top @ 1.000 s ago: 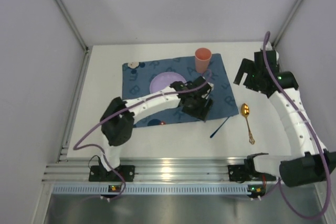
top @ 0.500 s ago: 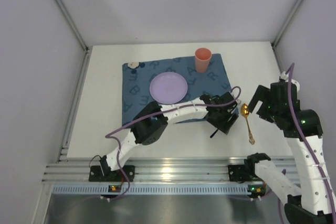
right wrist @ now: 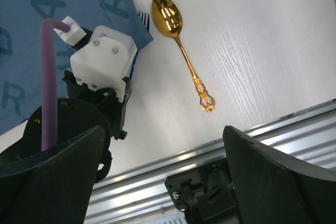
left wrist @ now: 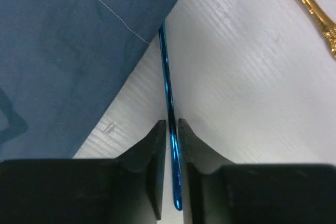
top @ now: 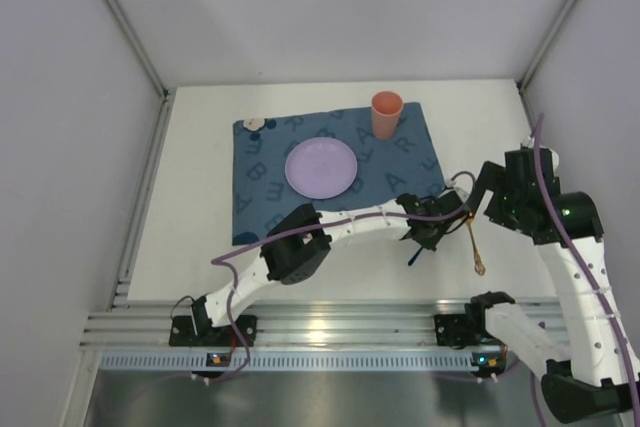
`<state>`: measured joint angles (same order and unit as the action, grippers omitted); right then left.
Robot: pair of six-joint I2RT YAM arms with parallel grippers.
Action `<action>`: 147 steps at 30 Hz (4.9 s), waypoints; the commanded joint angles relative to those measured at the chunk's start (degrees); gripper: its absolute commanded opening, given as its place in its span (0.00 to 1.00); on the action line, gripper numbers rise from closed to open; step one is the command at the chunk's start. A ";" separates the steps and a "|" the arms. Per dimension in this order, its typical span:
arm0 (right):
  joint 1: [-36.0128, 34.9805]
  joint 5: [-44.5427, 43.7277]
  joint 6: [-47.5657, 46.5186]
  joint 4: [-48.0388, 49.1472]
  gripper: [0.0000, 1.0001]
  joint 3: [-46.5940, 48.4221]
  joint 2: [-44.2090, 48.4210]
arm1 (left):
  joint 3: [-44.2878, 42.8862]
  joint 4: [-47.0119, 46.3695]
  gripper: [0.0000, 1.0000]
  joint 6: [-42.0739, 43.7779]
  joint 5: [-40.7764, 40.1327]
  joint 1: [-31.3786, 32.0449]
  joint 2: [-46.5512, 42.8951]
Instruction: Set the dinner table for one person
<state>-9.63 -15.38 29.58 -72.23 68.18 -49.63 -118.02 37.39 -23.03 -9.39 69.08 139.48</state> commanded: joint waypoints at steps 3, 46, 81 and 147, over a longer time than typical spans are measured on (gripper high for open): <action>-0.22 2.01 -1.63 3.93 0.96 1.43 -1.88 | 5.34 7.61 0.08 1.05 -0.81 -0.08 9.32; 1.54 9.57 -1.63 16.86 0.97 -9.65 -7.42 | 49.20 -1.24 0.00 -0.71 -2.30 -45.77 -54.77; 5.31 3.61 -2.61 14.74 1.00 -14.49 -11.18 | 37.77 1.37 0.54 -3.07 7.10 -51.15 -44.99; -11.29 5.45 -13.14 22.83 0.00 29.09 -62.32 | 47.44 12.27 0.50 -2.81 3.50 -51.15 -70.13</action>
<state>-19.88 -10.22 19.05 -47.77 92.58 -106.48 -69.65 47.40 -25.39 -4.14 18.04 72.51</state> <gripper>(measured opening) 0.020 0.503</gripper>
